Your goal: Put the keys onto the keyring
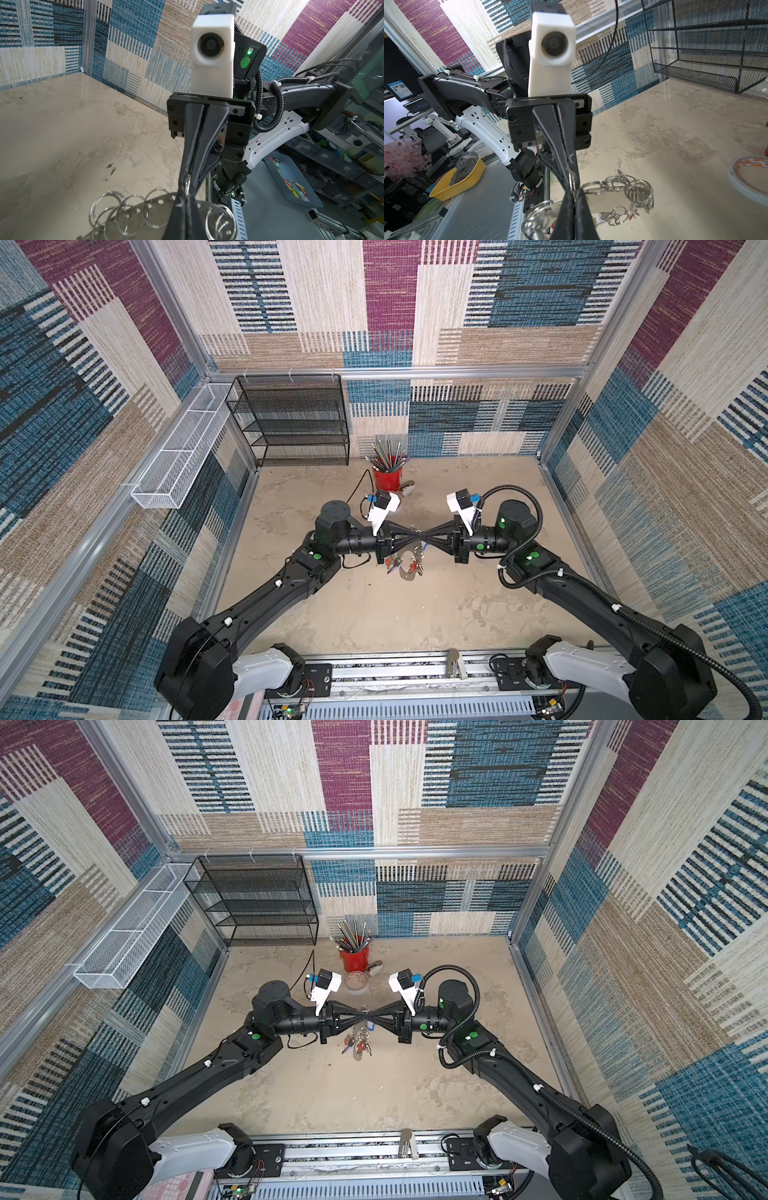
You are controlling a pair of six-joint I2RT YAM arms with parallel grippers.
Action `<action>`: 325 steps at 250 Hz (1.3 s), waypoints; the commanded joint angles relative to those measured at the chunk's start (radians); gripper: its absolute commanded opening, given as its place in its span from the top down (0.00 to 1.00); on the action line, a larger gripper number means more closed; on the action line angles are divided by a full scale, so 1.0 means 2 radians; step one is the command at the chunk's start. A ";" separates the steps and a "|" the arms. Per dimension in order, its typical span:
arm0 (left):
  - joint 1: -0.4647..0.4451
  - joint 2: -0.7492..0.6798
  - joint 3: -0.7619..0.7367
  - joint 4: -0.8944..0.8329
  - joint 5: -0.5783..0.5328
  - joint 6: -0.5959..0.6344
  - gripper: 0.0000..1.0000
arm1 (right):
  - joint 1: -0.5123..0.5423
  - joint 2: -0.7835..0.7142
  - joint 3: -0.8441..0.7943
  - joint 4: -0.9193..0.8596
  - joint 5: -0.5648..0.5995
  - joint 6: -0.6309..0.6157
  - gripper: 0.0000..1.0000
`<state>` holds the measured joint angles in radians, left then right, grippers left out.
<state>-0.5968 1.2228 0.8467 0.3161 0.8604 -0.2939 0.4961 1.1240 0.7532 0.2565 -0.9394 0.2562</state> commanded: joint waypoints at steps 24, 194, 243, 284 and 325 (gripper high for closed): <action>-0.005 -0.002 0.027 -0.070 0.045 0.046 0.91 | 0.003 0.000 0.002 -0.002 0.021 -0.018 1.00; -0.005 0.034 0.101 -0.214 0.056 0.115 1.00 | 0.005 0.005 0.009 -0.026 0.020 -0.037 1.00; -0.004 0.006 0.068 -0.137 0.020 0.069 1.00 | 0.004 0.000 0.009 -0.040 0.034 -0.037 0.80; -0.003 -0.013 0.042 -0.082 0.006 0.034 1.00 | 0.004 -0.011 0.004 -0.042 0.036 -0.033 0.73; -0.003 -0.024 0.023 -0.038 0.004 0.007 1.00 | 0.004 -0.003 0.005 -0.037 0.020 -0.028 0.79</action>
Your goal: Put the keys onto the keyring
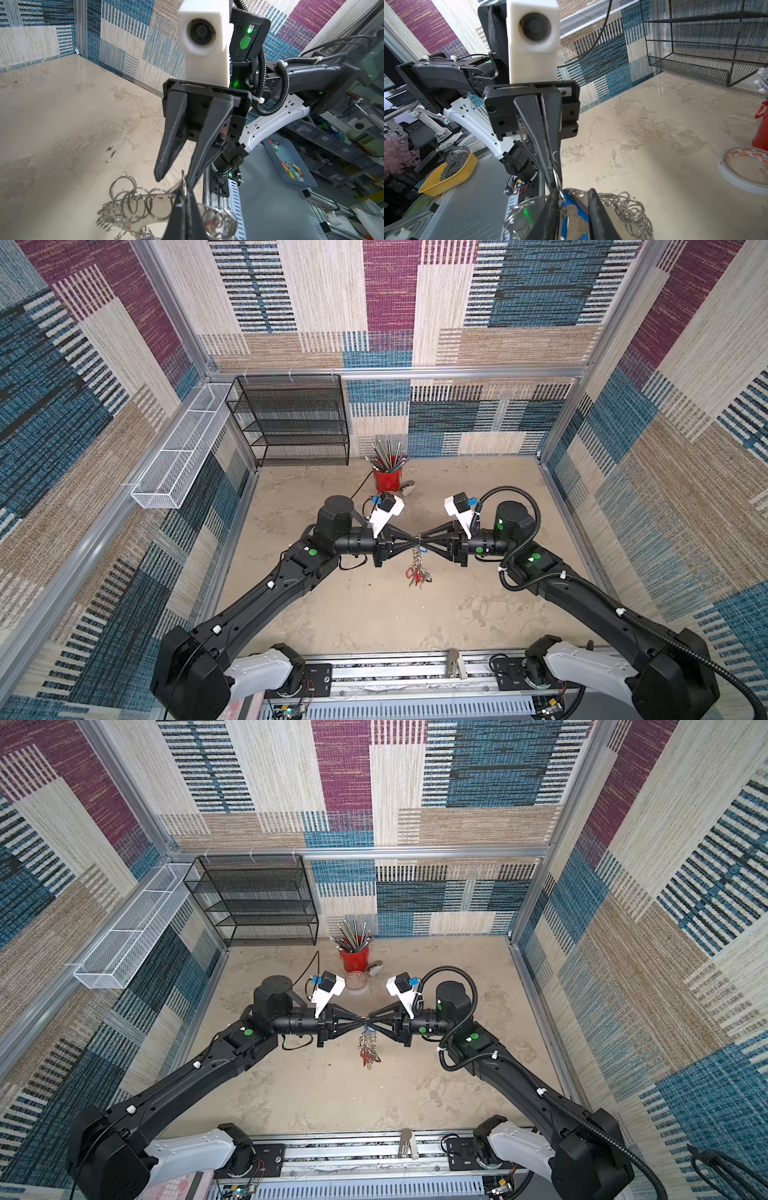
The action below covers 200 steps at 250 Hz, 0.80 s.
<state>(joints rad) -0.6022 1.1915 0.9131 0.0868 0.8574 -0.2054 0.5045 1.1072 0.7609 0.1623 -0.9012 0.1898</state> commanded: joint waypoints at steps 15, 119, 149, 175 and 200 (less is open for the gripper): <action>0.000 -0.012 -0.018 0.093 0.001 -0.046 1.00 | 0.000 0.006 0.000 0.013 -0.001 0.005 0.80; 0.000 -0.023 -0.063 0.223 -0.051 -0.119 1.00 | 0.001 0.014 -0.002 0.022 -0.015 0.014 0.95; 0.000 -0.022 -0.074 0.258 -0.055 -0.137 1.00 | 0.001 0.019 -0.004 0.025 -0.019 0.017 0.96; -0.001 -0.022 -0.078 0.286 -0.054 -0.145 1.00 | 0.001 0.024 -0.004 0.025 -0.021 0.016 0.95; -0.001 -0.024 -0.080 0.302 -0.055 -0.154 1.00 | 0.001 0.031 -0.005 0.025 -0.023 0.015 0.87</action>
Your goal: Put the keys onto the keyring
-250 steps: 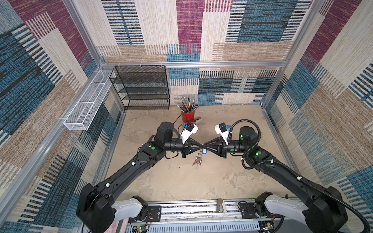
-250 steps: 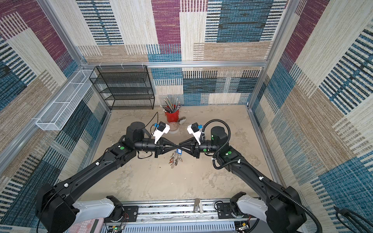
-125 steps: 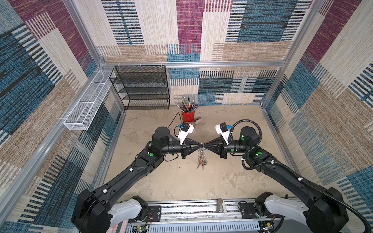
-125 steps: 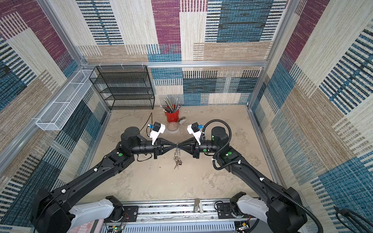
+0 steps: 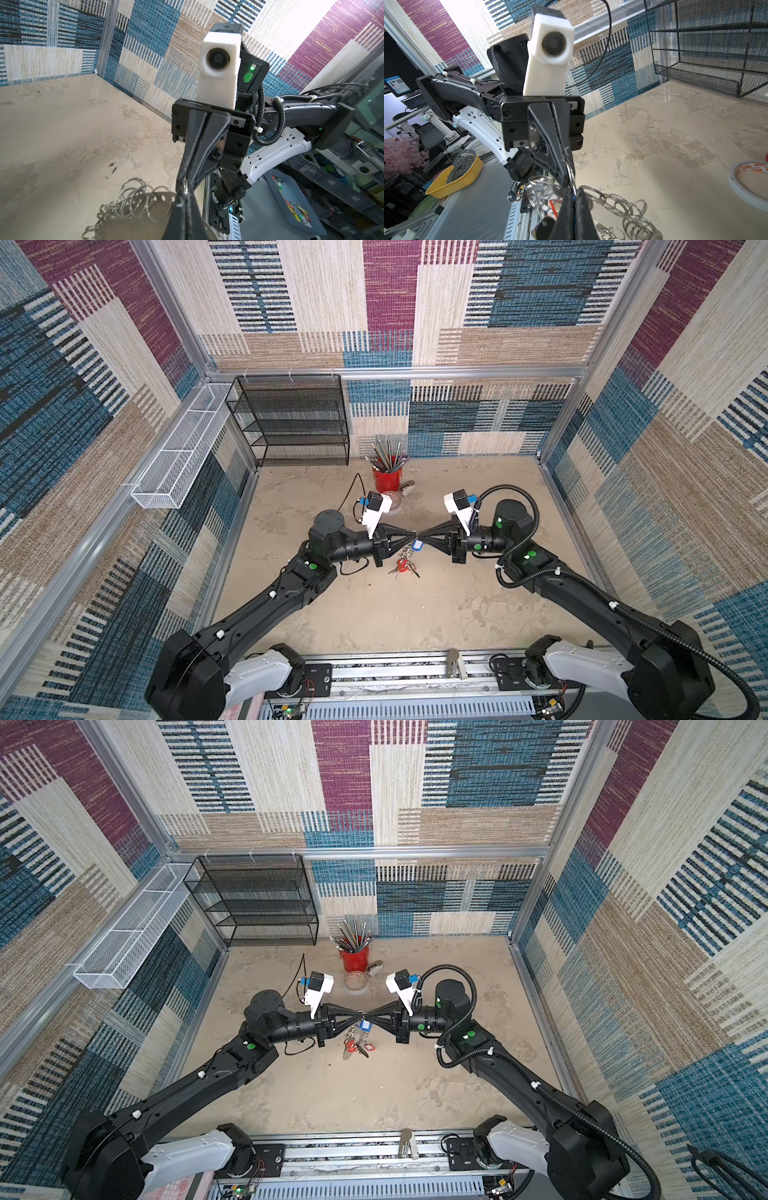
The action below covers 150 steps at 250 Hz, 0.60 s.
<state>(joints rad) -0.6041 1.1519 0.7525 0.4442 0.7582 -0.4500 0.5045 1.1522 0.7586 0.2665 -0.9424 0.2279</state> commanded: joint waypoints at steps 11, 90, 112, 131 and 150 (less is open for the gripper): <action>0.000 -0.006 -0.001 0.132 -0.007 -0.036 1.00 | 0.001 0.013 -0.003 -0.028 -0.002 -0.005 0.80; 0.000 -0.014 -0.005 0.135 -0.010 -0.033 1.00 | 0.001 0.018 -0.003 -0.017 0.002 0.003 0.81; 0.000 -0.014 -0.009 0.128 -0.014 -0.025 1.00 | -0.001 0.003 -0.003 -0.018 0.023 0.005 0.78; 0.000 -0.013 -0.012 0.130 -0.013 -0.024 1.00 | -0.008 -0.008 -0.001 -0.028 0.056 0.008 0.69; 0.000 -0.009 -0.013 0.131 -0.010 -0.024 1.00 | -0.027 -0.016 0.005 -0.035 0.072 0.016 0.68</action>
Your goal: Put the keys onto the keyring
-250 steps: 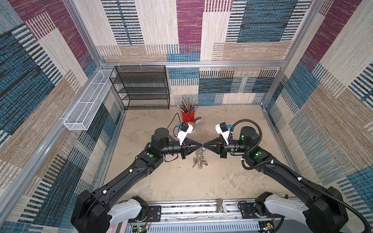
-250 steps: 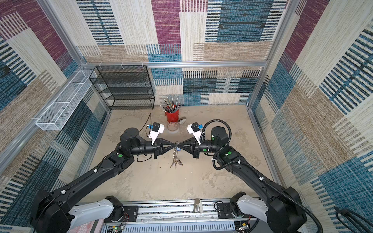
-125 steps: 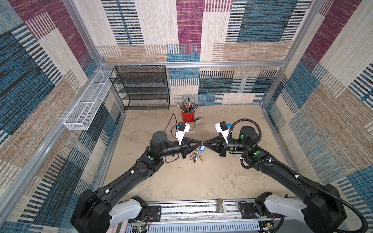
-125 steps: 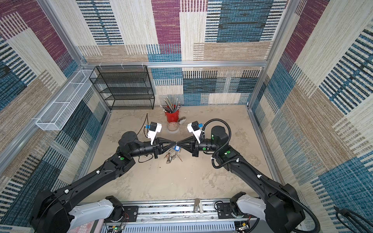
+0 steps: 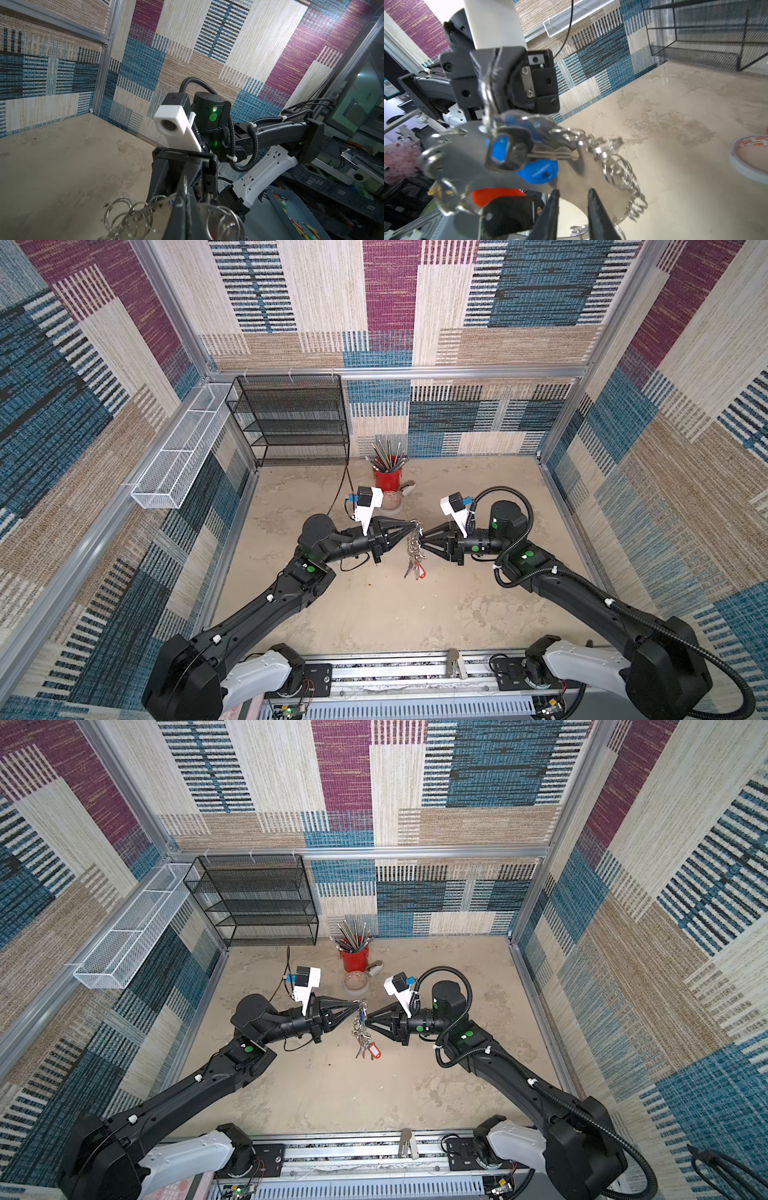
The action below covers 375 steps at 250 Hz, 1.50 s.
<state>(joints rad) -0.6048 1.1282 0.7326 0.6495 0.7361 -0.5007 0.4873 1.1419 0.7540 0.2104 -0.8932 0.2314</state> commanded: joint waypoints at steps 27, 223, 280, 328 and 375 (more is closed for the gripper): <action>0.000 0.009 -0.007 0.035 0.003 -0.001 1.00 | -0.047 -0.034 0.000 0.014 0.046 0.041 0.64; 0.000 0.041 -0.012 0.076 0.017 -0.013 1.00 | -0.023 -0.009 0.002 0.086 -0.042 0.063 0.58; 0.000 0.040 -0.012 0.077 0.020 -0.013 1.00 | -0.023 0.004 0.006 0.096 -0.051 0.071 0.57; 0.000 0.041 -0.013 0.076 0.019 -0.011 1.00 | -0.023 0.006 0.002 0.114 -0.070 0.082 0.68; 0.000 0.045 -0.013 0.078 0.019 -0.012 1.00 | -0.023 0.005 -0.003 0.119 -0.077 0.086 0.84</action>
<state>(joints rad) -0.6048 1.2140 0.7101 0.7441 0.7658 -0.5274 0.4400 1.1530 0.7525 0.4061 -1.0225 0.3813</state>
